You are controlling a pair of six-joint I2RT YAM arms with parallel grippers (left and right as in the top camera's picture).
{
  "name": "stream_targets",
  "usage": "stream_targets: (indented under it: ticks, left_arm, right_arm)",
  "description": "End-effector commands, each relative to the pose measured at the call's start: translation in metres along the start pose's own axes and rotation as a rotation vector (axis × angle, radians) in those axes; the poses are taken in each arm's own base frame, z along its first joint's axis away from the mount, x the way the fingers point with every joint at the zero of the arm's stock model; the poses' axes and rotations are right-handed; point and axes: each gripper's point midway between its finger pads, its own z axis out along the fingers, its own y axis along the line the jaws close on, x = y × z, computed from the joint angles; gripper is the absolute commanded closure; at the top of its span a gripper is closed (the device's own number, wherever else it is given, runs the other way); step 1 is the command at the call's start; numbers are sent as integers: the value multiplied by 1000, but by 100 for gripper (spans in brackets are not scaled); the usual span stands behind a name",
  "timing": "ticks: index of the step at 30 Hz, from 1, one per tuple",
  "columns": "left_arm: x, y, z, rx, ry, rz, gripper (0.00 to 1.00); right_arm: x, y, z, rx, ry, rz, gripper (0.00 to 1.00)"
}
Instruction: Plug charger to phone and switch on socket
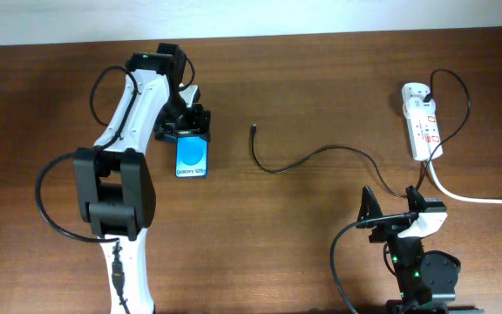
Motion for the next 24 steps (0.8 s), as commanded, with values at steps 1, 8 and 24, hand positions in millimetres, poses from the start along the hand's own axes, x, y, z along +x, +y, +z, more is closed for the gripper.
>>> stream_targets:
  ticks: [1, 8, 24]
  left_arm:
    - [-11, -24, -13, 114, -42, 27, 20]
    - [-14, -39, -21, 197, -57, 35, 23]
    - [-12, -4, 6, -2, -40, -30, 26]
  right_arm:
    - [2, 0, 0, -7, 0, 7, 2]
    - [2, 0, 0, -7, 0, 7, 2]
    - [2, 0, 0, -7, 0, 7, 2]
